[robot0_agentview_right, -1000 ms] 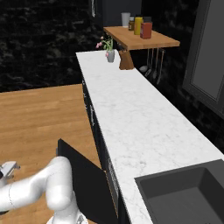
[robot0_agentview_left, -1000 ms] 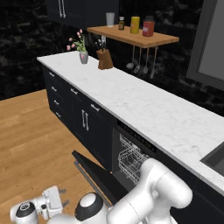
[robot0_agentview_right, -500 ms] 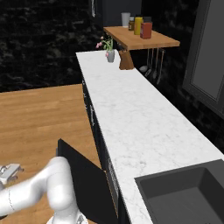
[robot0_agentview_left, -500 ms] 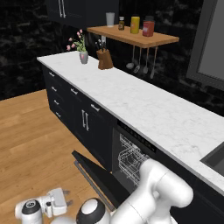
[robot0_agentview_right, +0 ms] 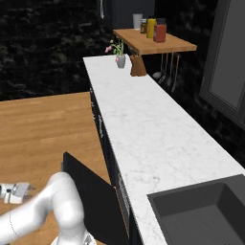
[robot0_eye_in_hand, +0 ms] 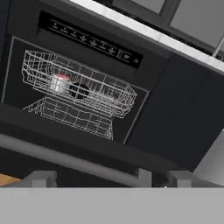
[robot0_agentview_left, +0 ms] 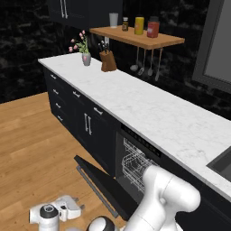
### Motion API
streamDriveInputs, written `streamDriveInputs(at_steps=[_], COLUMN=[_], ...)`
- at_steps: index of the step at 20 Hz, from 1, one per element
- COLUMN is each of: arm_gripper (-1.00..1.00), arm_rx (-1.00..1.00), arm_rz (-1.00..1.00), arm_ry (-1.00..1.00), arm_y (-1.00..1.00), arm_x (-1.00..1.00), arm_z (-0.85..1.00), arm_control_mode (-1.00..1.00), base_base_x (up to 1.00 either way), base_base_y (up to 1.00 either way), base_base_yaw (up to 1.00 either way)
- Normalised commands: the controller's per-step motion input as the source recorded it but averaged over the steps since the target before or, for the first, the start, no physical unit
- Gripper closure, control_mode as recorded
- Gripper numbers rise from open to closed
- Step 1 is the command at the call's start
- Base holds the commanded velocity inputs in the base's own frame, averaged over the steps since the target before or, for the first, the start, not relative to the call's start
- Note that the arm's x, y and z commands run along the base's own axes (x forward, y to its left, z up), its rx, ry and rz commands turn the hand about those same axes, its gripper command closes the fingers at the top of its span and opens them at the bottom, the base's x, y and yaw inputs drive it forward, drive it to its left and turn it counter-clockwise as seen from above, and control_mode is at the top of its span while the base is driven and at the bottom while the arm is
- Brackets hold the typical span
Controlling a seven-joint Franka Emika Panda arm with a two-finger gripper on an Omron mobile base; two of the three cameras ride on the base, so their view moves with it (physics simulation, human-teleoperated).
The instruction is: Pick up the cup and bowl from the counter, place them in the dishwasher, and close the dishwasher door.
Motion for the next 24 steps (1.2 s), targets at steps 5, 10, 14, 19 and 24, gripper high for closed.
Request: streamDriveInputs(at_steps=[5, 10, 14, 19, 24], arm_gripper=[-1.00, -1.00, -1.00, -1.00, -1.00], arm_rx=[0.00, -0.02, -0.10, -0.19, -0.32], arm_rz=[0.00, 0.00, -0.02, -0.06, -0.22], arm_ry=[0.00, 0.00, 0.00, -0.02, -0.12], arm_y=[0.00, 0.14, 0.33, 0.11, -0.32], arm_x=[0.37, 0.43, 0.52, 0.53, 0.41], arm_z=[-0.84, -0.91, -0.99, -1.00, -1.00], arm_control_mode=[-1.00, -1.00, -1.00, -1.00, -1.00], base_base_x=[0.00, 0.00, 0.00, 0.00, 0.00], base_base_y=[0.00, 0.00, 0.00, 0.00, 0.00], base_base_yaw=[0.00, 0.00, 0.00, 0.00, 0.00])
